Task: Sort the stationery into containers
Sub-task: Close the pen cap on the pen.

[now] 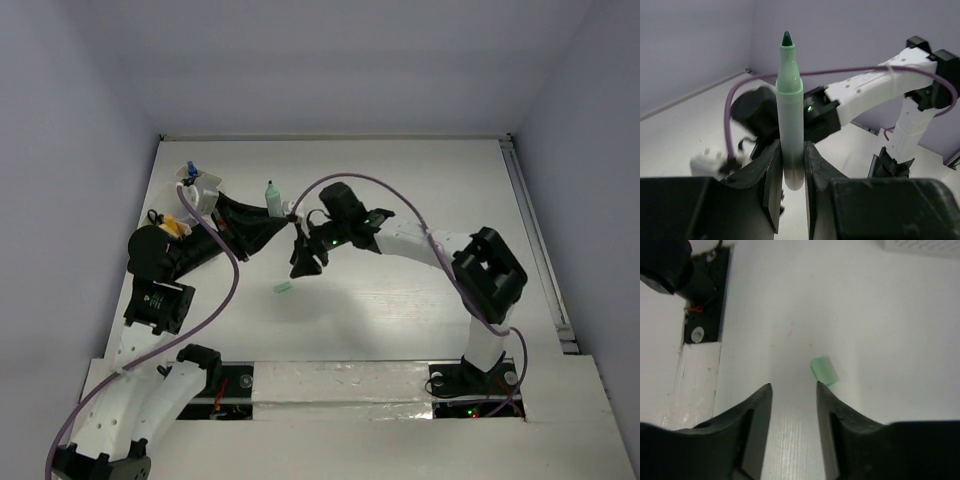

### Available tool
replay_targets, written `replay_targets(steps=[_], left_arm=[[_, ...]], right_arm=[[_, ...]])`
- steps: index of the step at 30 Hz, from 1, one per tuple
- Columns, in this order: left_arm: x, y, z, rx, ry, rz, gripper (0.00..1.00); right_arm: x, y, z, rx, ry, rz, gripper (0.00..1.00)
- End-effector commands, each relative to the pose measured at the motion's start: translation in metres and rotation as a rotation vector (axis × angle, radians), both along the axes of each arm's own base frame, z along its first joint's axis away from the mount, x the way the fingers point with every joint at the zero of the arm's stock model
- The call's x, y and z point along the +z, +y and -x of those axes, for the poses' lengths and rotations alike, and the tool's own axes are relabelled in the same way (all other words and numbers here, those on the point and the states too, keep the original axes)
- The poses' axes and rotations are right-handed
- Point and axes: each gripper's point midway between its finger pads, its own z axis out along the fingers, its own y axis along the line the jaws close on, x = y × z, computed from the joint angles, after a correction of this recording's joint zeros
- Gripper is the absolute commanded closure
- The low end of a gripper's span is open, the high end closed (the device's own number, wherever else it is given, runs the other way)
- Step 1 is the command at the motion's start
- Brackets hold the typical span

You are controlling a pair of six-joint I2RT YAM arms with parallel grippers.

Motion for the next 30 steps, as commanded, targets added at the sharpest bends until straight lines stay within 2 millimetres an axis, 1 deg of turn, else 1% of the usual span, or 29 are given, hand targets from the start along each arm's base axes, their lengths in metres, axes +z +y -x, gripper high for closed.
replay_targets(steps=[1, 2, 3, 4, 5, 6, 7, 8, 9, 10, 11, 12, 14, 15, 16, 18, 19, 22, 23, 25, 26, 30], left_arm=[[0.037, 0.003, 0.021, -0.035, -0.135, 0.038, 1.0], [0.037, 0.004, 0.022, -0.029, -0.137, 0.037, 1.0], [0.038, 0.005, 0.022, -0.025, -0.14, 0.038, 1.0], [0.04, 0.005, 0.023, -0.023, -0.144, 0.039, 1.0], [0.042, 0.006, 0.024, -0.021, -0.146, 0.04, 1.0], [0.043, 0.006, 0.025, -0.023, -0.147, 0.041, 1.0], [0.044, 0.006, 0.027, -0.025, -0.151, 0.041, 1.0], [0.045, 0.006, 0.028, -0.026, -0.154, 0.042, 1.0], [0.045, 0.007, 0.028, -0.021, -0.157, 0.042, 1.0], [0.045, 0.008, 0.028, -0.014, -0.161, 0.042, 1.0], [0.043, 0.008, 0.026, -0.005, -0.158, 0.038, 1.0], [0.041, 0.009, 0.025, 0.002, -0.153, 0.037, 1.0], [0.041, 0.008, 0.025, -0.001, -0.155, 0.036, 1.0], [0.041, 0.008, 0.026, -0.003, -0.155, 0.036, 1.0], [0.041, 0.008, 0.026, -0.002, -0.156, 0.036, 1.0], [0.041, 0.008, 0.025, -0.002, -0.156, 0.033, 1.0], [0.04, 0.008, 0.024, 0.0, -0.154, 0.032, 1.0], [0.039, 0.009, 0.022, 0.007, -0.152, 0.03, 1.0], [0.038, 0.009, 0.022, 0.007, -0.15, 0.029, 1.0], [0.037, 0.008, 0.021, 0.009, -0.147, 0.028, 1.0], [0.037, 0.009, 0.021, 0.011, -0.147, 0.028, 1.0], [0.036, 0.009, 0.019, 0.02, -0.142, 0.027, 1.0]], right_arm=[[-0.024, 0.012, 0.01, 0.039, -0.068, 0.125, 0.46], [-0.047, 0.011, 0.01, 0.026, -0.053, 0.201, 0.45], [-0.054, 0.013, 0.01, 0.023, -0.059, 0.229, 0.44], [-0.056, 0.022, 0.012, 0.031, -0.088, 0.245, 0.43], [-0.077, 0.021, 0.008, 0.007, -0.091, 0.321, 0.42], [-0.084, 0.023, 0.008, 0.002, -0.103, 0.352, 0.42], [-0.086, 0.028, 0.01, 0.013, -0.129, 0.378, 0.41], [-0.093, 0.028, 0.006, -0.002, -0.151, 0.413, 0.41], [-0.103, 0.03, 0.006, 0.004, -0.154, 0.44, 0.4], [-0.106, 0.033, 0.009, 0.012, -0.175, 0.453, 0.39], [-0.107, 0.032, -0.003, -0.027, -0.215, 0.474, 0.39], [-0.11, 0.034, -0.002, -0.031, -0.234, 0.488, 0.39], [-0.112, 0.034, -0.009, -0.053, -0.274, 0.514, 0.38], [-0.11, 0.036, -0.013, -0.065, -0.289, 0.516, 0.38], [-0.115, 0.038, -0.01, -0.052, -0.3, 0.527, 0.38], [-0.117, 0.039, -0.01, -0.041, -0.3, 0.532, 0.38], [-0.118, 0.042, -0.005, -0.024, -0.299, 0.531, 0.38], [-0.121, 0.045, -0.006, -0.021, -0.3, 0.528, 0.38], [-0.126, 0.045, -0.006, -0.019, -0.295, 0.536, 0.38], [-0.126, 0.05, -0.004, -0.011, -0.302, 0.534, 0.39], [-0.131, 0.048, -0.005, -0.013, -0.303, 0.551, 0.4], [-0.135, 0.05, -0.006, -0.009, -0.3, 0.554, 0.42]])
